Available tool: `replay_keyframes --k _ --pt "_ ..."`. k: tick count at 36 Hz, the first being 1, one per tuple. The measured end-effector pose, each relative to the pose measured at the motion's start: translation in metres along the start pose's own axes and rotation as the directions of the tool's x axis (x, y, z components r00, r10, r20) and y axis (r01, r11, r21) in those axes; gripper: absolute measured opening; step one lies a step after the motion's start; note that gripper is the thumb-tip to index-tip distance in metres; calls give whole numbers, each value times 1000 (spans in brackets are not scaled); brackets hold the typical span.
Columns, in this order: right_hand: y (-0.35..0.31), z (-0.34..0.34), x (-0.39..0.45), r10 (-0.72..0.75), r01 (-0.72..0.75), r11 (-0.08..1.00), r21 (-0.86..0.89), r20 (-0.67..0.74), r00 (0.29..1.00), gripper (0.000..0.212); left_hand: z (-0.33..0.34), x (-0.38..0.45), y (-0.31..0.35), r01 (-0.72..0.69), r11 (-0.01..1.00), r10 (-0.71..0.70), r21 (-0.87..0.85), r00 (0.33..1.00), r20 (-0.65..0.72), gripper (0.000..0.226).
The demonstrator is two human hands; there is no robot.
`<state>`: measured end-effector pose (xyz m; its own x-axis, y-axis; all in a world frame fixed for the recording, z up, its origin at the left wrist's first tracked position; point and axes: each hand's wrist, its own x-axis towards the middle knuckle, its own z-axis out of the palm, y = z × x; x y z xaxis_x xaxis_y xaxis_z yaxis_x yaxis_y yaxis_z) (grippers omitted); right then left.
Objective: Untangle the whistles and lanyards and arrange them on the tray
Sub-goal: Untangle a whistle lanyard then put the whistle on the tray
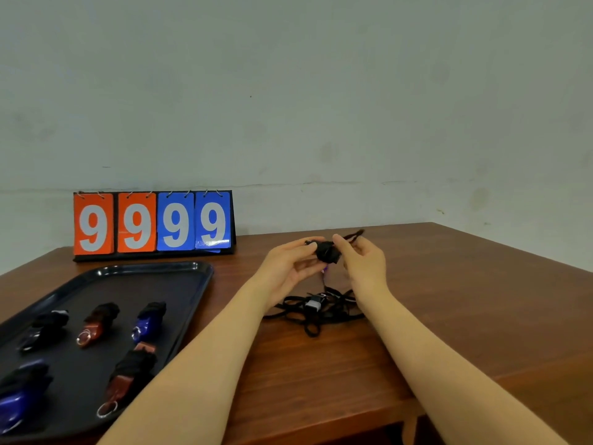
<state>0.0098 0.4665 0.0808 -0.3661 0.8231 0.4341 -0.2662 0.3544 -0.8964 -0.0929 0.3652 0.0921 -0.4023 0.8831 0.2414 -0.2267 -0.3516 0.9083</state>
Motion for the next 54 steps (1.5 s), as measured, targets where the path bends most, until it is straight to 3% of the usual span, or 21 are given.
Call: replay_keyframes --k 5,13,19,22,24,27,30,36,44,50,54 --pt "-4 2 -1 82 -86 994 74 51 995 39 5 -1 6 -29 962 21 -273 999 -35 20" --pt "-4 -1 -2 111 -116 966 231 35 993 24 15 -1 7 9 936 -33 -351 998 -61 18" --pt "0 0 -1 125 -134 981 143 73 989 25 15 0 13 -23 859 -45 -511 992 -121 18" --pt "2 4 -4 0 16 994 -106 156 988 15 13 1 13 -50 829 -60 -558 982 -177 20" --pt "6 6 -8 -120 189 947 -261 259 958 12 10 2 10 -77 857 -47 -509 973 -228 20" --pt "13 4 -9 -255 413 804 -429 378 890 10 5 5 5 -115 954 26 -276 952 -304 21" --pt "12 0 -8 -320 496 727 -475 405 857 14 3 6 3 -117 991 88 -67 938 -336 23" --pt "8 1 -9 -389 492 730 -475 303 870 8 5 7 2 -138 982 174 129 926 -336 16" --pt "9 2 -7 -486 557 672 -488 278 829 6 9 9 0 -112 989 142 98 906 -398 14" --pt "4 -1 -6 -383 420 793 -441 174 907 10 9 6 -2 -108 971 175 212 929 -327 21" --pt "-2 -3 -6 -278 296 896 -331 102 955 10 9 4 0 -98 975 147 197 956 -255 22"
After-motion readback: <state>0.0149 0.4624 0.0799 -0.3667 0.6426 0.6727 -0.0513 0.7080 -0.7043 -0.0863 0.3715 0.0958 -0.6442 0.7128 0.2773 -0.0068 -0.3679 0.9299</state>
